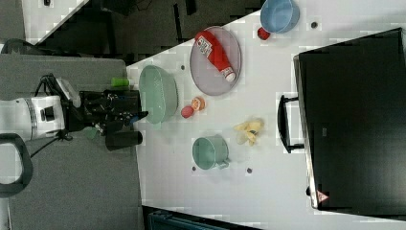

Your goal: Pick banana from table and place on oven.

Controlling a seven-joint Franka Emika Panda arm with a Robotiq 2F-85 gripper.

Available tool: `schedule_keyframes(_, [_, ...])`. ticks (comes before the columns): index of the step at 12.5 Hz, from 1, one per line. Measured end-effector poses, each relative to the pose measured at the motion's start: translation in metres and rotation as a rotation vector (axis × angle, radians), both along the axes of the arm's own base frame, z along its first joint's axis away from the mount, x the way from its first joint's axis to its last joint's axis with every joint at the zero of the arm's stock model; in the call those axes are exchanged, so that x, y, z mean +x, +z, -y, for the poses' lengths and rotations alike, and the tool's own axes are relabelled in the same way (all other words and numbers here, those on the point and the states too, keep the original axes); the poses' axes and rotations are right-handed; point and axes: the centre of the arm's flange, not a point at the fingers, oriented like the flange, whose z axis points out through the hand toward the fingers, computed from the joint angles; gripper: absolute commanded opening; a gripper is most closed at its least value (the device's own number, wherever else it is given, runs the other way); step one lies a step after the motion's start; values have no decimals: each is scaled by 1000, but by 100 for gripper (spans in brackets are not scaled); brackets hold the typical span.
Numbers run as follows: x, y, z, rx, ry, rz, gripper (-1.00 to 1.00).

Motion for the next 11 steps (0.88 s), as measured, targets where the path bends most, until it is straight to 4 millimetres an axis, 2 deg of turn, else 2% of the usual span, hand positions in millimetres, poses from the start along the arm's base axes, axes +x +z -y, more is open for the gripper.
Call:
schedule_keyframes(1, [-42, -10, 7, -5, -20, -92, 59])
schedule_keyframes(2, [-91, -7, 15, 2, -39, -175, 81])
schedule_keyframes(3, [-129, 0, 22, 2, -53, -189, 99])
schedule_keyframes(5, [-173, 34, 33, 14, -76, -88, 100])
schedule_keyframes(7, [-184, 77, 38, 24, -92, 37, 100])
schedule_keyframes(8, [-179, 90, 41, 25, -98, 87, 100])
schedule_keyframes(9, [-170, 90, 45, 22, -107, 95, 100])
schedule_keyframes(10, [-156, 75, 48, 10, -113, 55, 100])
schedule_keyframes(11, [-133, 52, 48, 4, -111, 28, 100])
